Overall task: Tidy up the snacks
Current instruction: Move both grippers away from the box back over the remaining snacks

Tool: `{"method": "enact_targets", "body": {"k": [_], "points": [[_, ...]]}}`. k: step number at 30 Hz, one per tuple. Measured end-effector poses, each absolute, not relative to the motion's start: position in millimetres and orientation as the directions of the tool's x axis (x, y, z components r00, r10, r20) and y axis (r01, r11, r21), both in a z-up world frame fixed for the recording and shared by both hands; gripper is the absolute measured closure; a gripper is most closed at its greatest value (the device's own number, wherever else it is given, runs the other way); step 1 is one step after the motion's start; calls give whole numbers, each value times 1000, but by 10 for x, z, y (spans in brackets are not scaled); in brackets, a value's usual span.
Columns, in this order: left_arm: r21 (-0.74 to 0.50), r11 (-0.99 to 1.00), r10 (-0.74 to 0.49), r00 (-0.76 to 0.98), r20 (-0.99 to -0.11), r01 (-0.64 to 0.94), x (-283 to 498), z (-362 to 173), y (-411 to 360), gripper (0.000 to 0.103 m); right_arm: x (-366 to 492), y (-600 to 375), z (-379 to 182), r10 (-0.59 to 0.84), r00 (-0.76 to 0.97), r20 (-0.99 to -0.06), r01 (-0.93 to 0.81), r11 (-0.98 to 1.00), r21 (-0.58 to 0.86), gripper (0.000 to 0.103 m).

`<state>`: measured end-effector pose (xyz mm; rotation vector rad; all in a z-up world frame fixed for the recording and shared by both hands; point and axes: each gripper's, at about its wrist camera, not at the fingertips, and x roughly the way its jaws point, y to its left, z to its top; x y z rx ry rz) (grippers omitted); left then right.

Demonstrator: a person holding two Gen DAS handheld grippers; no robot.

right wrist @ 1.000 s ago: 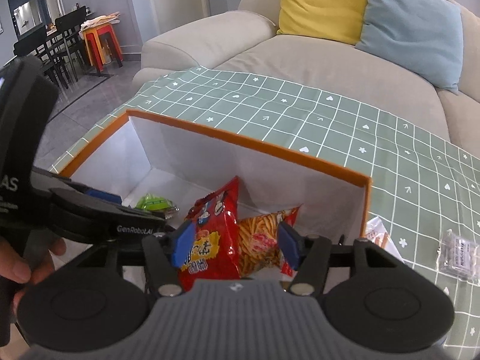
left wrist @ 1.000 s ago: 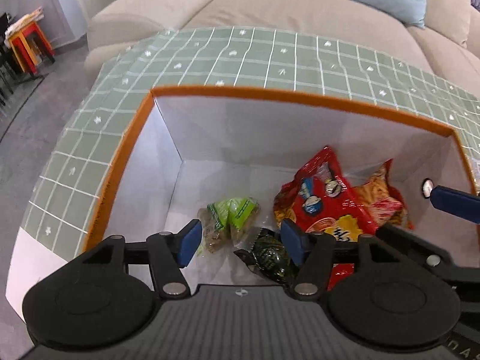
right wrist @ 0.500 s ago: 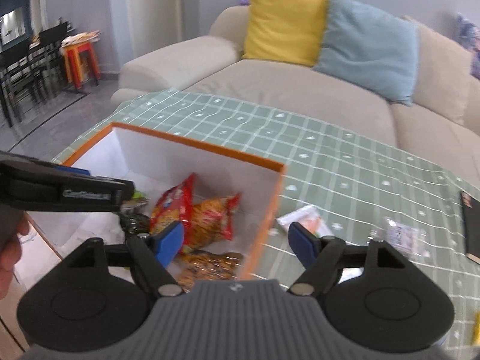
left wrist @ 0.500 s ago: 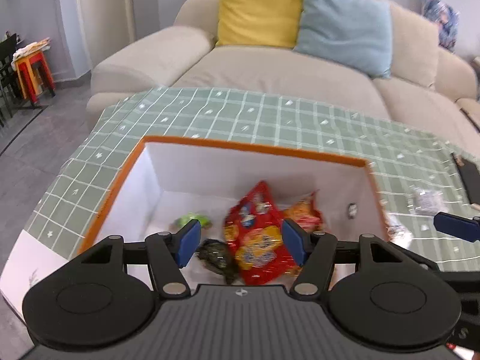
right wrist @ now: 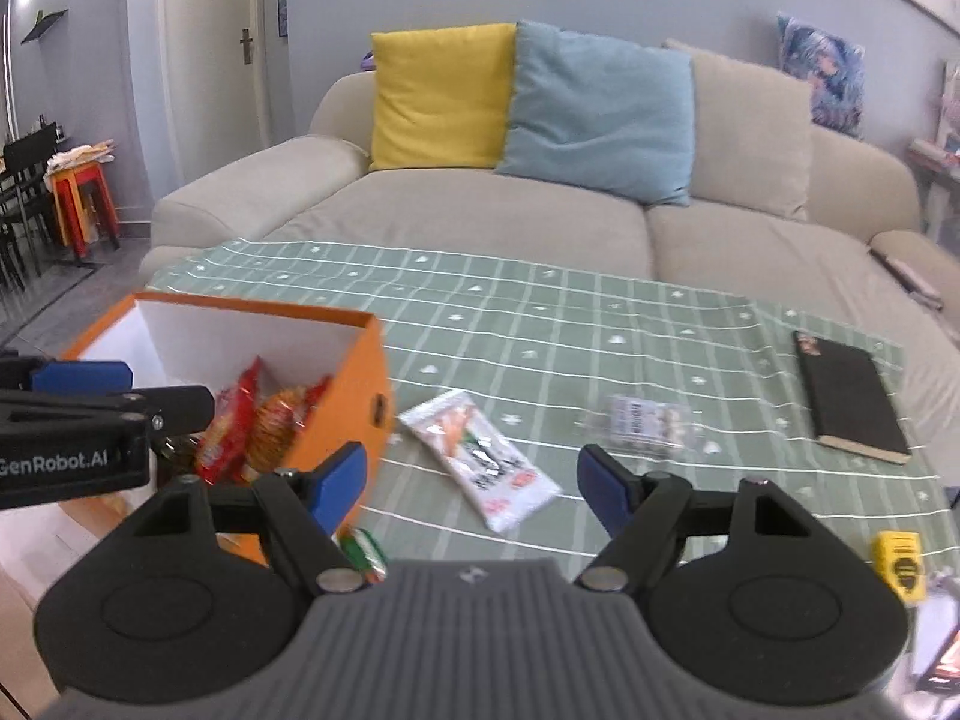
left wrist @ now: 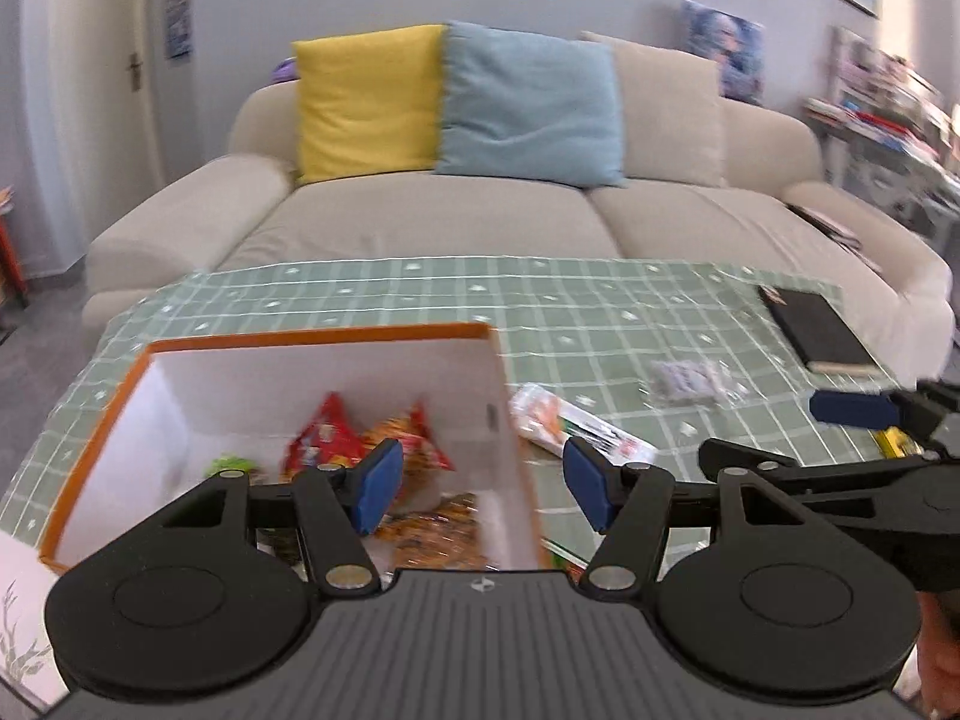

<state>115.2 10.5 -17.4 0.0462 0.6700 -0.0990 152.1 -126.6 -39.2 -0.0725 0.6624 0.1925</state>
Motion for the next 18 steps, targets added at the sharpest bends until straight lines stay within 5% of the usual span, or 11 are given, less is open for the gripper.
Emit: {"method": "enact_targets", "body": {"k": [18], "points": [[66,929,-204,655,-727,364,951,-680,-689,30,1064,-1901,-1183,157,669,-727,-346,931,-117,13]]}}
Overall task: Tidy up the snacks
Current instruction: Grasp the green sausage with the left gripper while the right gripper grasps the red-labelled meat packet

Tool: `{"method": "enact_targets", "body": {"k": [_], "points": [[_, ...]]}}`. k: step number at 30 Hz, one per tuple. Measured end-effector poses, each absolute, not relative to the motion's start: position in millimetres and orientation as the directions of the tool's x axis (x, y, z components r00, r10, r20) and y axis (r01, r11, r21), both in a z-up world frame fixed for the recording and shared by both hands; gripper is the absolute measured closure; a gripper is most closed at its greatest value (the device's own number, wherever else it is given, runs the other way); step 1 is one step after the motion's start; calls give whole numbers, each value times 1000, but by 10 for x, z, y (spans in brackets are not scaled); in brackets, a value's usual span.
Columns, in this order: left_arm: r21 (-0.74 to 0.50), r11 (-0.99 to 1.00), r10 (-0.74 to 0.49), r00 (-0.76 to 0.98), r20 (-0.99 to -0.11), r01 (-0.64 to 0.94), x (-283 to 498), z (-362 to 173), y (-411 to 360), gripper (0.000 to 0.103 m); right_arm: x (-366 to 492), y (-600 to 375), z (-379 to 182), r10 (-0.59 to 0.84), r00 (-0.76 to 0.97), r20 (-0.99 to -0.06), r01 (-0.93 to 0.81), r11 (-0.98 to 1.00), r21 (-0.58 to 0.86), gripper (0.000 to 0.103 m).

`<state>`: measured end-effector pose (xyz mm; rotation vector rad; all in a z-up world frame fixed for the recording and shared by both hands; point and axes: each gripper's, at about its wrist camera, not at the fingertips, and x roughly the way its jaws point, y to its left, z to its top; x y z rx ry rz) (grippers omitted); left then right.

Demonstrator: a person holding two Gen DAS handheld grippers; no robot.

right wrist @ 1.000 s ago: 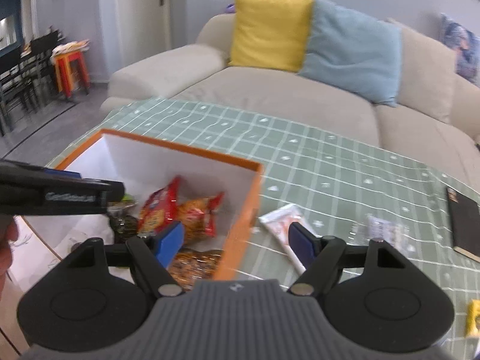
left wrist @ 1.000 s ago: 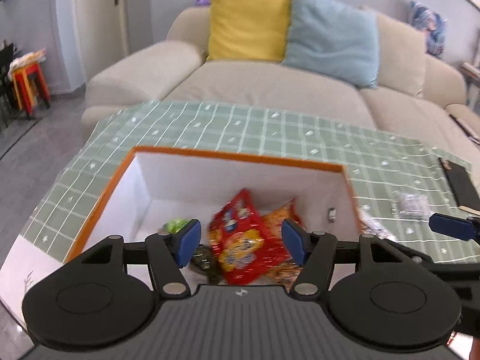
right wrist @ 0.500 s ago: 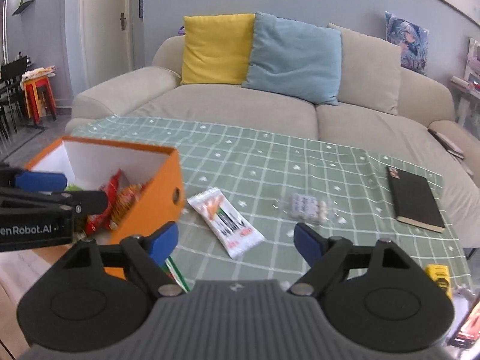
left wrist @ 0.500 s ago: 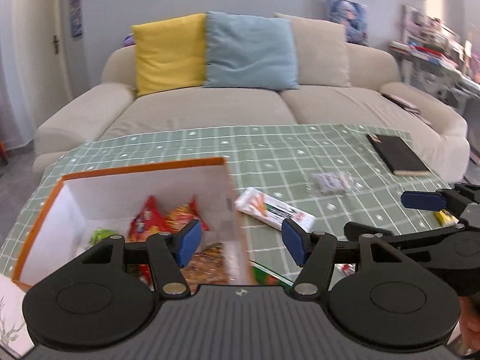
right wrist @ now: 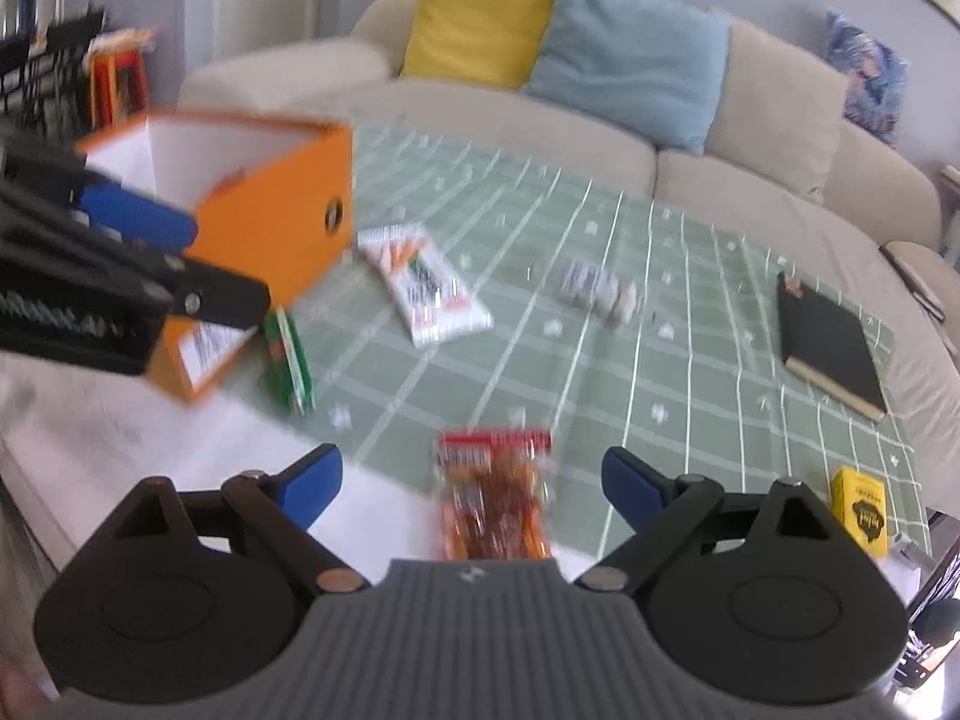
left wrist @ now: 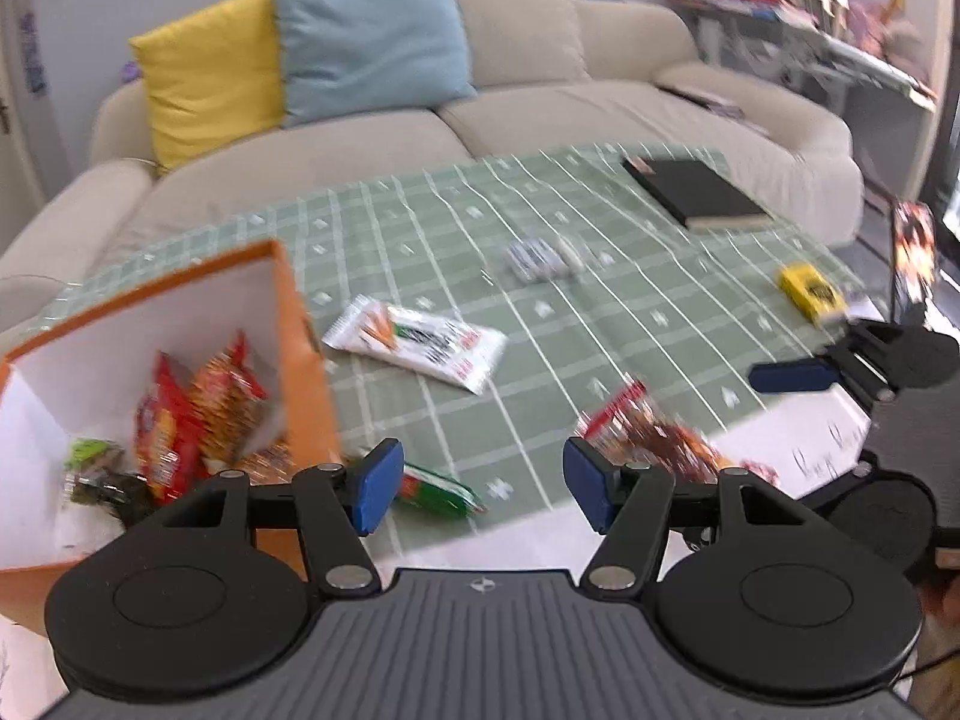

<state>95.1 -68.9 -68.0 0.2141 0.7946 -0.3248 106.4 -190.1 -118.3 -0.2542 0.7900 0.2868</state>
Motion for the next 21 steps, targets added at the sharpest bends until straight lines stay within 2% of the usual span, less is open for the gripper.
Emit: {"method": "enact_targets", "body": {"k": [8,13,14,16,21], "points": [[86,915,-181,591,-786,395,996,-982,-825,31,1091,-1972,-1468,165,615,-771,-375,922,-102,13],[95,922,-160,594,-789,375,1060,-1017,-811,31,1260,-2027,-1543,163,597,-786,-336,940,-61,26],[91,930,-149,594,-790,355,1077,-1029,-802,31,1280,-2037,-1570,159,591,-791,-330,942,-58,27],[78,959,-109,605,-789,274,1102,-1051,-788,31,1304,-2055,-1609,163,583,-796,-326,944,-46,37],[33,995,-38,636,-771,99,1154,-1088,-791,31,1342,-2098,-1666,177,572,-801,-310,951,-12,42]]}}
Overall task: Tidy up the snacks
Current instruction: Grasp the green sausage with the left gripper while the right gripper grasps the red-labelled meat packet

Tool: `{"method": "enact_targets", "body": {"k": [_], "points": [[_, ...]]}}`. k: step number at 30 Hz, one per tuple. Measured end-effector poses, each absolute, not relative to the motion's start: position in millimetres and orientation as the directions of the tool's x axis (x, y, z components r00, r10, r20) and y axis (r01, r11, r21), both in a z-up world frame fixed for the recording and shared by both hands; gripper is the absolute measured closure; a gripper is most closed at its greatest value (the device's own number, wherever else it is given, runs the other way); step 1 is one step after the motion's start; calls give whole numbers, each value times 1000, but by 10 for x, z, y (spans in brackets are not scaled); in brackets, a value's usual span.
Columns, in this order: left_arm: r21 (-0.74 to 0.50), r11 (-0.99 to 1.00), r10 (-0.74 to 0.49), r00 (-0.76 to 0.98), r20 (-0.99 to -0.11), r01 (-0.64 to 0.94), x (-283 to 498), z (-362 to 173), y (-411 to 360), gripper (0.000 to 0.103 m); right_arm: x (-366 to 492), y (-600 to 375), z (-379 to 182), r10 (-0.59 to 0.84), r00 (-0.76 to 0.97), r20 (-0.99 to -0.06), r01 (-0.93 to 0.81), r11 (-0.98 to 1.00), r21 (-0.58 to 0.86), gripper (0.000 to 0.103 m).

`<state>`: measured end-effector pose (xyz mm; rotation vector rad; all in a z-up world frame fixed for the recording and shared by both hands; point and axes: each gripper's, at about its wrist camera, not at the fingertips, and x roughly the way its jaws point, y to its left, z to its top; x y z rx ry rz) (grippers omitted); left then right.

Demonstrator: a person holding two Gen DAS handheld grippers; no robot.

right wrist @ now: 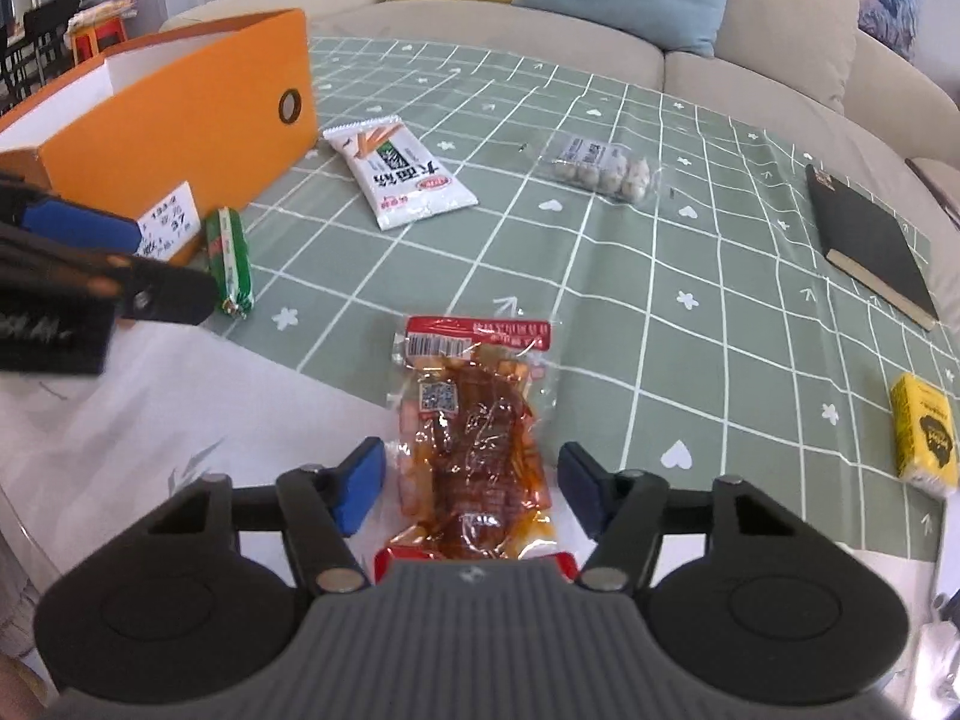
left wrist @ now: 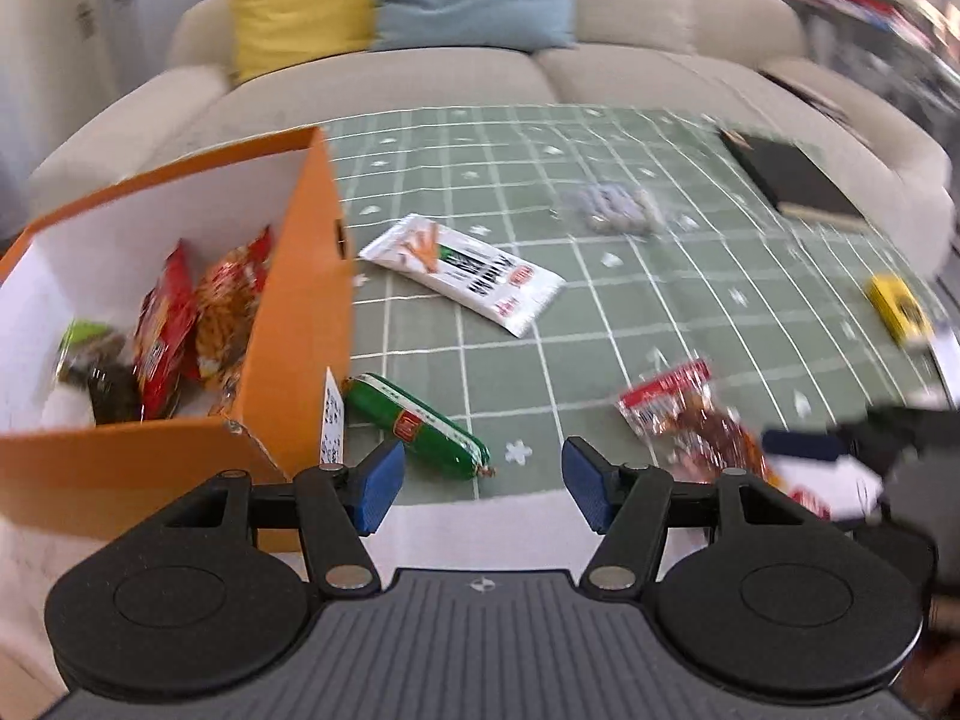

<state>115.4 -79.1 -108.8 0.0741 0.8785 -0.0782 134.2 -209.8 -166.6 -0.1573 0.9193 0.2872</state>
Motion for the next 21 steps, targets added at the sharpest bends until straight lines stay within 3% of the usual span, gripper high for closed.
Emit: {"method": "enact_targets", "body": {"k": [10,15,20,21], "points": [[-3,979,114,558,-822,-205,1529,-1340,-721,32,1340,-2086,-1691,189,595,-781,-323,946,-17,44],[-3,971,131,547,-827,-238,1595,-1447,-728,41,1357,-2123,-1699,198,588,-785,-312,950,7,42],[-3,980,104,532,-840,-197,1603,-1537,-701,75,1366,-2137,-1707,198,583,-788,-302,953,16,35],[-3,983,97,534,-840,-183,1587,-1536,-700,75,1365,-2133,-1708,197,583,-789,-302,953,15,35]]}}
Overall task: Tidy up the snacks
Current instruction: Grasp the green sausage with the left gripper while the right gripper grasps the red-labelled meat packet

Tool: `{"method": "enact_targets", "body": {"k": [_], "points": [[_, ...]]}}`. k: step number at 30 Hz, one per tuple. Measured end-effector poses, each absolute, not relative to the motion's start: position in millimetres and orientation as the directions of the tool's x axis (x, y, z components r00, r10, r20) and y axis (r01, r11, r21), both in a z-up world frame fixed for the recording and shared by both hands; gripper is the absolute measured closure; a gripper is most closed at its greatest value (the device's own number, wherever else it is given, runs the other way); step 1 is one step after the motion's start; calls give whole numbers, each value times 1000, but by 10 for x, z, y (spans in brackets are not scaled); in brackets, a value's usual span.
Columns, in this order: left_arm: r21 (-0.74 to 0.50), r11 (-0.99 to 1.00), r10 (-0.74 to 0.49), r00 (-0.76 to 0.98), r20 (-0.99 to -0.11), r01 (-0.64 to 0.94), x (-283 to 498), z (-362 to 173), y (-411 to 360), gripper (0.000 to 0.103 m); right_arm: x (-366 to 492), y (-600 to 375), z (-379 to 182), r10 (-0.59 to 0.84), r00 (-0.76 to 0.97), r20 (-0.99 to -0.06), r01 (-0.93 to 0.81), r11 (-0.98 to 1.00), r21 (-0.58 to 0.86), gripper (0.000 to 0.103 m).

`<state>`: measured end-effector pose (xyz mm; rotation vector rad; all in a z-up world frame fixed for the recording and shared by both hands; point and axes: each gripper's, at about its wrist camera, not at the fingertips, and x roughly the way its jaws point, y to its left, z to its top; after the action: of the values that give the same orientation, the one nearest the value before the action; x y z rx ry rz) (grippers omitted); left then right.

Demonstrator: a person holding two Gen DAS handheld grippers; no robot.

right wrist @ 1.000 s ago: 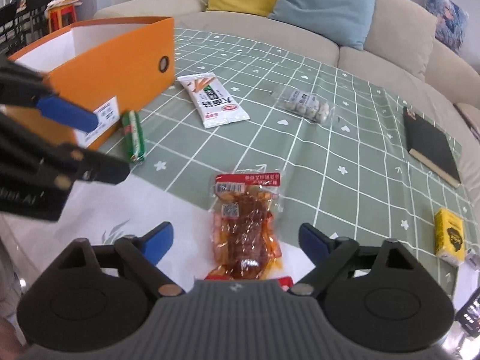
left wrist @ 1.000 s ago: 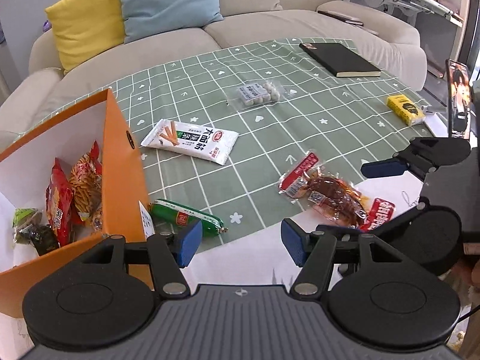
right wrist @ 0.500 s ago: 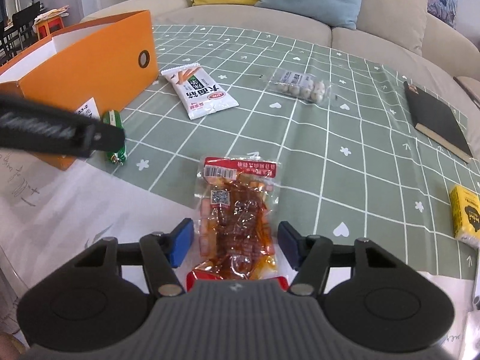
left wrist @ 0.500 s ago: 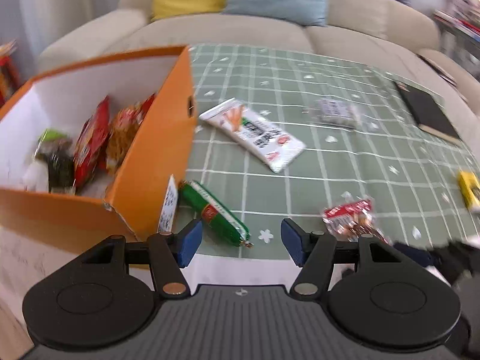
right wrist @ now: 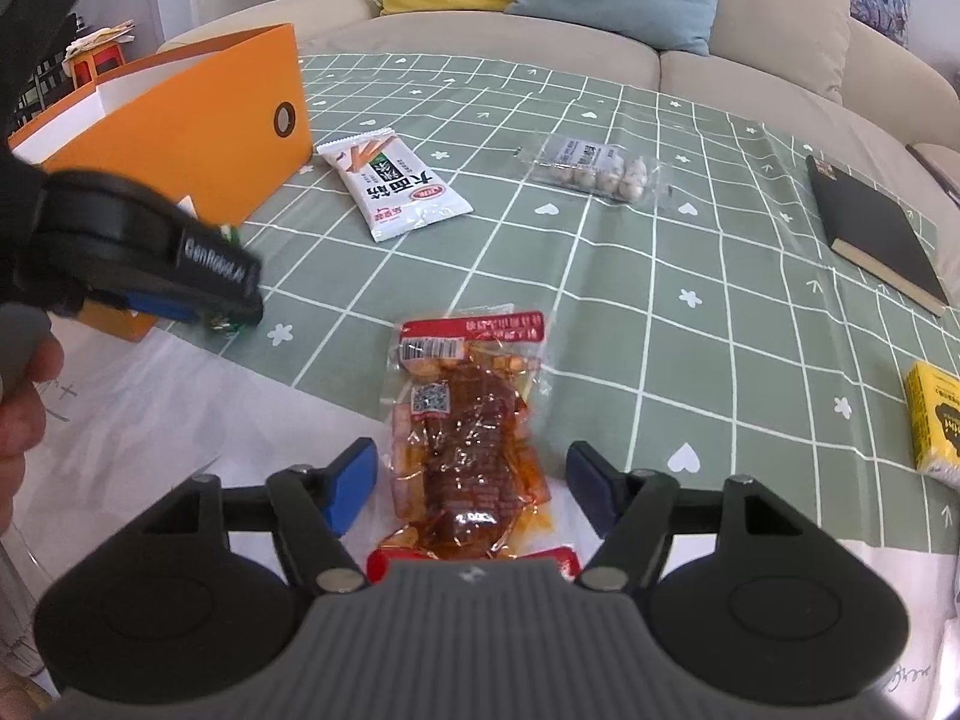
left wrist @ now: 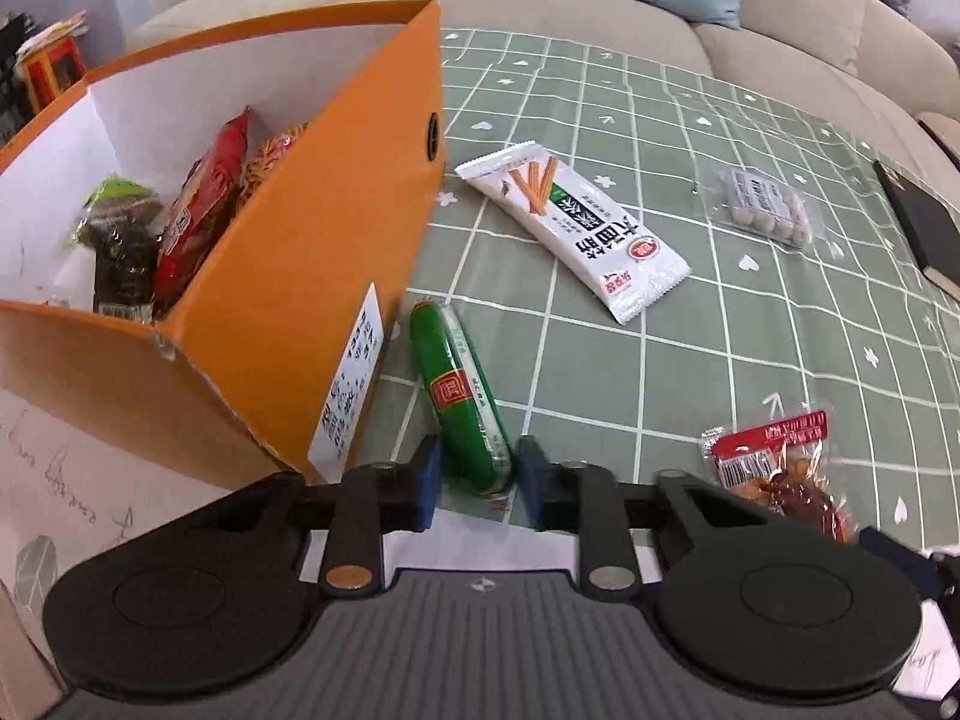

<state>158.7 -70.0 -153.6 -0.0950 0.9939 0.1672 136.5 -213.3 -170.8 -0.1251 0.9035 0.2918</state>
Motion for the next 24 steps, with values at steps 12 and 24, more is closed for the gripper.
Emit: {"method": "enact_targets", "body": {"k": [12,24], "points": [[-17,976,-131,520,-844,218,1240,-1531,-842,76,1328,-2176,-1683,169,564,-808,-266,964,16,36],[-76,931,-233,422,-876,357,1106,-1489,-789,73,1213,-2178,-1690,147,555,-819,-231,973,18,24]]}}
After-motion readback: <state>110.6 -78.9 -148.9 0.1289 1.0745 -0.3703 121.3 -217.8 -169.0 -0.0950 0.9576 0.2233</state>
